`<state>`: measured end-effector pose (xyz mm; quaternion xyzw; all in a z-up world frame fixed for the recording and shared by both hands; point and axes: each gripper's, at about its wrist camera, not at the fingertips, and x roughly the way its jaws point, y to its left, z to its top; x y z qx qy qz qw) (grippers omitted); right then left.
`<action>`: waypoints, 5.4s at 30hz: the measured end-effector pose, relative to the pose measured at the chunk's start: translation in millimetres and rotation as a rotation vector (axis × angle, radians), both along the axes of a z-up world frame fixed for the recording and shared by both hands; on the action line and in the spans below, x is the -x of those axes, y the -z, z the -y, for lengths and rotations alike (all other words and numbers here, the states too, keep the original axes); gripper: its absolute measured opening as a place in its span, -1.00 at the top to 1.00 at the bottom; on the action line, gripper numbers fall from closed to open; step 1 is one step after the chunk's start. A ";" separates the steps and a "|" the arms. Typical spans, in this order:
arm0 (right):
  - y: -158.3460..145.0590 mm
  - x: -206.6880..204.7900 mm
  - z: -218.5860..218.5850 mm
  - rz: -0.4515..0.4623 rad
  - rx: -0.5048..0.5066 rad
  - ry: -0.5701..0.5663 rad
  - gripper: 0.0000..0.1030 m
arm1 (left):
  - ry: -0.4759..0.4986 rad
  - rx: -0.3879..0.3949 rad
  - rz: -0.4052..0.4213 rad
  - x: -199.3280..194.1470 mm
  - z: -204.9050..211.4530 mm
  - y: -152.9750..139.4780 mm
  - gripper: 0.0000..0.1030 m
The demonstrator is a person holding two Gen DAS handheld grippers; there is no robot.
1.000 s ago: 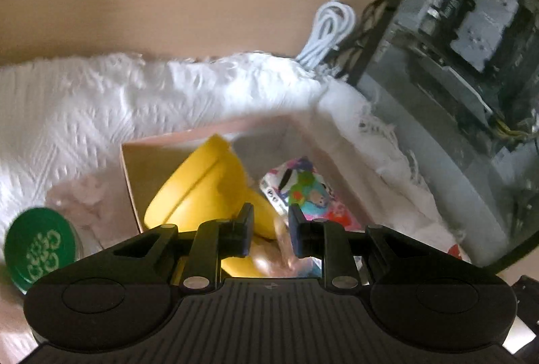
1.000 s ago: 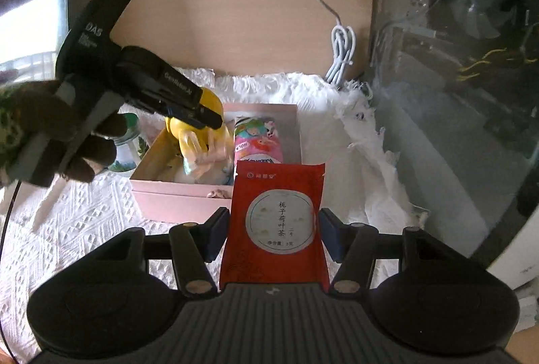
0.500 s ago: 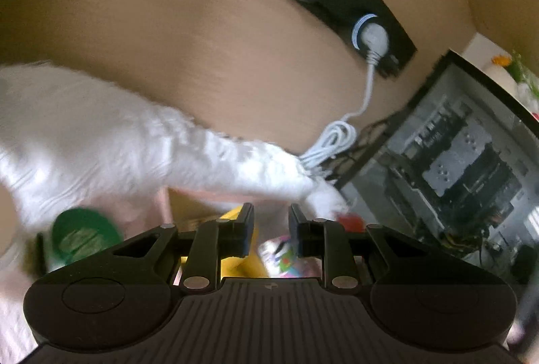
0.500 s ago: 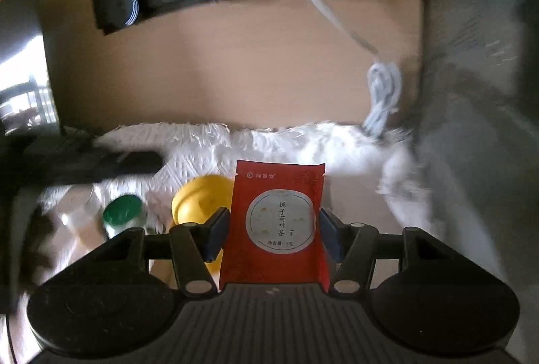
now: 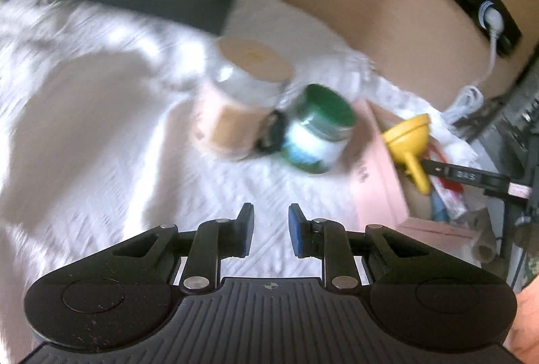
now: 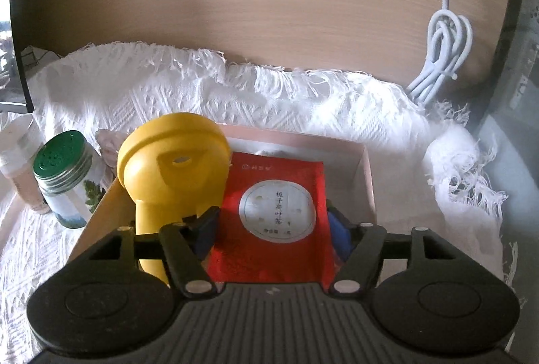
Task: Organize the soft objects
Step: 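Lower the red sachet into the pink box and open the right tool, then grasp the black beaded hair band beside the green-lidded jar with the left tool, then lift the hair band with the left tool while the right tool grasps the white lace cloth, then lower the lace cloth into the box with the right tool while the left tool drops the hair band in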
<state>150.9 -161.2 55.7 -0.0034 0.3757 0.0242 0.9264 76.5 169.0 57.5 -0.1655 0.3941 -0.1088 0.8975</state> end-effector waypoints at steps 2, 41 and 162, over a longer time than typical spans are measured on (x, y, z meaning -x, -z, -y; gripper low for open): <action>-0.3 3.2 2.1 0.003 -0.015 0.011 -0.41 | -0.012 -0.030 -0.008 2.9 -2.5 2.8 0.53; -24.9 126.2 -89.5 0.022 0.033 -0.159 -0.60 | 0.017 -0.114 0.173 -66.2 28.4 13.6 0.56; 8.4 -47.4 41.9 -0.323 -0.611 0.076 0.88 | 0.455 -0.217 0.097 -89.8 193.9 -13.3 0.75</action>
